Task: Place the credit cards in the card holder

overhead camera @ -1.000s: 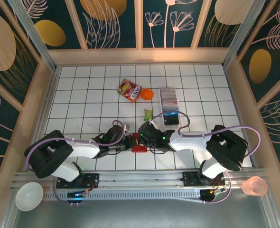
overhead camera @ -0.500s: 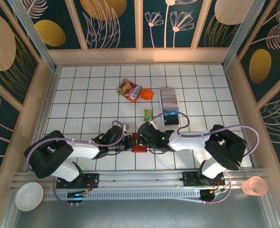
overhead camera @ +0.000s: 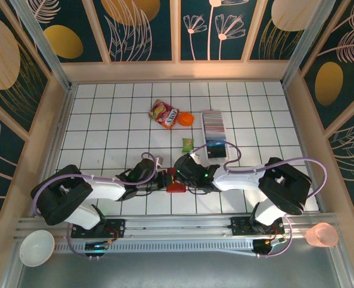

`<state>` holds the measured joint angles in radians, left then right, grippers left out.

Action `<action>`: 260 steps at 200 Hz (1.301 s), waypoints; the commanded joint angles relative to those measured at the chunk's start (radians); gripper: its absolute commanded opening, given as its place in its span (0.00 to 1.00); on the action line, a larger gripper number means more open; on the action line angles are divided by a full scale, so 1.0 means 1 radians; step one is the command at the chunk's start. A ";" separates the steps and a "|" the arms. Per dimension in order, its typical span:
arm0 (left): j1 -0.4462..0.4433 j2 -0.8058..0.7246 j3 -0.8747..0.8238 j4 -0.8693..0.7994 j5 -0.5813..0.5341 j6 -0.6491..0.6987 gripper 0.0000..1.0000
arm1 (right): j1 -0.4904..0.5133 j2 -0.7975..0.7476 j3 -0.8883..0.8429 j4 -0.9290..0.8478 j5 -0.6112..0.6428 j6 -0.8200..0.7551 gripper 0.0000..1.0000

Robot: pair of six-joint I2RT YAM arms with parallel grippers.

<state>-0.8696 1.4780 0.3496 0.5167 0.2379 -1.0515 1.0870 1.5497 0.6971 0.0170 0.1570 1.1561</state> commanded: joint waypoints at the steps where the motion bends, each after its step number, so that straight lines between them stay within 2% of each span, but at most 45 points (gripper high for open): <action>1: 0.000 0.033 -0.034 -0.135 -0.003 -0.002 0.00 | 0.014 0.025 -0.011 0.029 0.021 0.012 0.00; 40: -0.001 0.033 -0.032 -0.136 -0.003 -0.002 0.00 | 0.023 0.035 -0.025 0.055 0.003 0.022 0.00; 71: 0.000 0.031 -0.035 -0.136 -0.006 -0.004 0.00 | 0.038 0.056 -0.007 -0.004 0.017 0.025 0.00; 112: 0.000 0.029 -0.056 -0.092 0.005 -0.030 0.00 | 0.118 0.079 -0.034 -0.100 0.064 0.111 0.00; 178: 0.000 0.050 -0.093 -0.004 0.017 -0.104 0.00 | 0.213 0.141 -0.095 -0.099 0.087 0.250 0.00; 215: 0.000 -0.044 -0.121 0.000 -0.007 -0.156 0.00 | 0.235 0.199 -0.100 -0.120 0.104 0.277 0.00; 260: 0.002 -0.194 -0.093 -0.126 -0.066 -0.191 0.00 | 0.261 0.286 -0.080 -0.140 0.097 0.276 0.00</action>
<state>-0.8642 1.3472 0.2539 0.5114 0.2108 -1.1923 1.2961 1.6722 0.6926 0.1143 0.4873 1.3979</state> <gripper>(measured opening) 0.042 0.038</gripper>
